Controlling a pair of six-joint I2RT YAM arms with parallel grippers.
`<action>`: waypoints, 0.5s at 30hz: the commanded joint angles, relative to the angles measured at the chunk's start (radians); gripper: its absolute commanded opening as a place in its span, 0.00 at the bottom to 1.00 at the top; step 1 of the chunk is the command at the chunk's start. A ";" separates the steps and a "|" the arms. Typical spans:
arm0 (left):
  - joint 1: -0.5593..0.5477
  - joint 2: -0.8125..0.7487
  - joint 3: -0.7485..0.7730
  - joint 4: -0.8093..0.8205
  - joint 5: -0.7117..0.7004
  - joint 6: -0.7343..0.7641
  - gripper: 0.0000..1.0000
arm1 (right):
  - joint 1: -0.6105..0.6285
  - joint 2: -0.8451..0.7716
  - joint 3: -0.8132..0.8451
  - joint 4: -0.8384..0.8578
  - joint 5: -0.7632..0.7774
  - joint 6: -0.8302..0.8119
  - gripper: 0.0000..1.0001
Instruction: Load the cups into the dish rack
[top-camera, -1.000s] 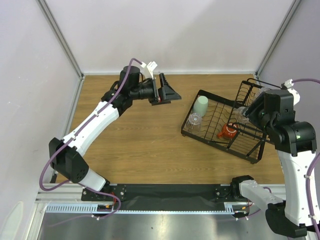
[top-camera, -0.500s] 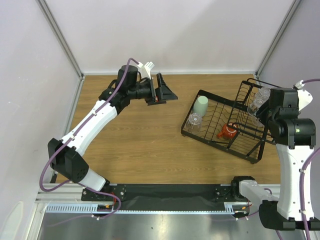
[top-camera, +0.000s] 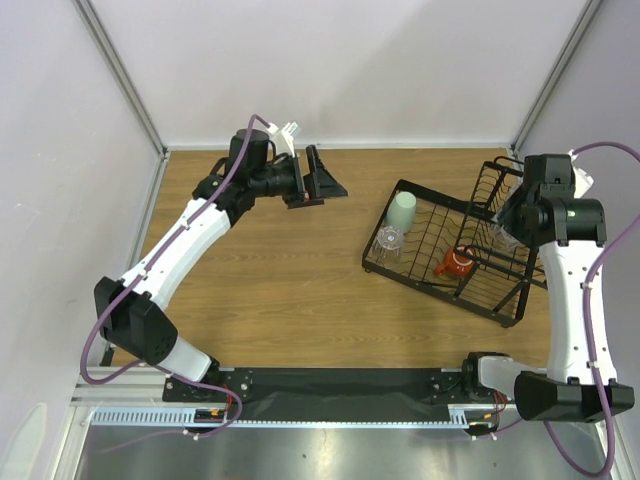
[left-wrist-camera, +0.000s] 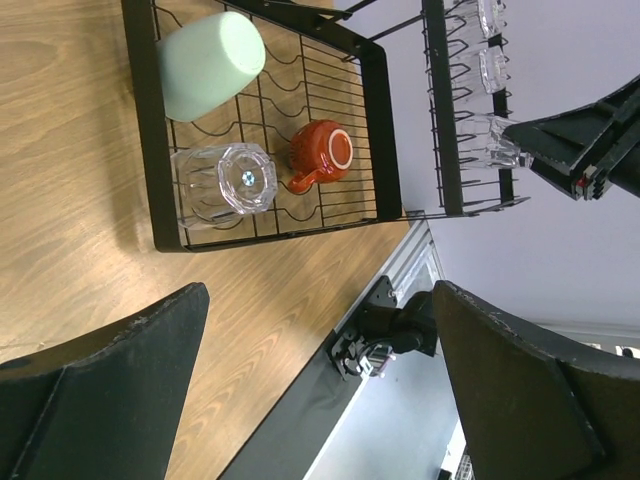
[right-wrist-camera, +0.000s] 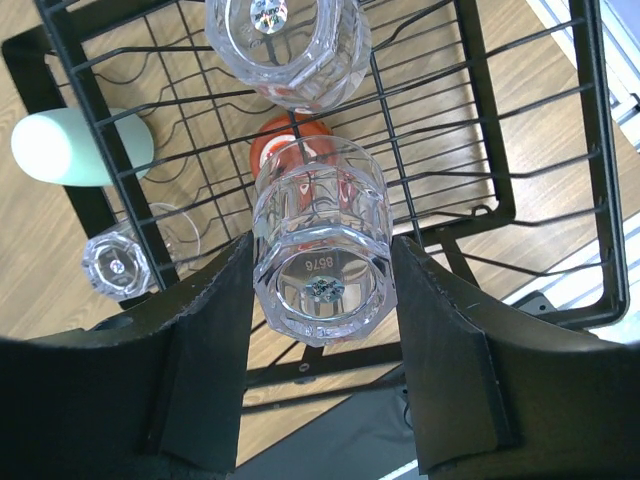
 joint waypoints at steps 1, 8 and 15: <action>0.014 -0.046 0.041 -0.003 -0.012 0.031 1.00 | -0.005 0.015 0.003 0.003 0.014 -0.012 0.02; 0.017 -0.035 0.049 0.000 -0.013 0.025 1.00 | -0.008 0.017 -0.036 0.000 0.028 -0.023 0.09; 0.017 -0.015 0.061 0.014 0.002 0.008 1.00 | -0.017 0.004 -0.069 0.025 0.022 -0.024 0.10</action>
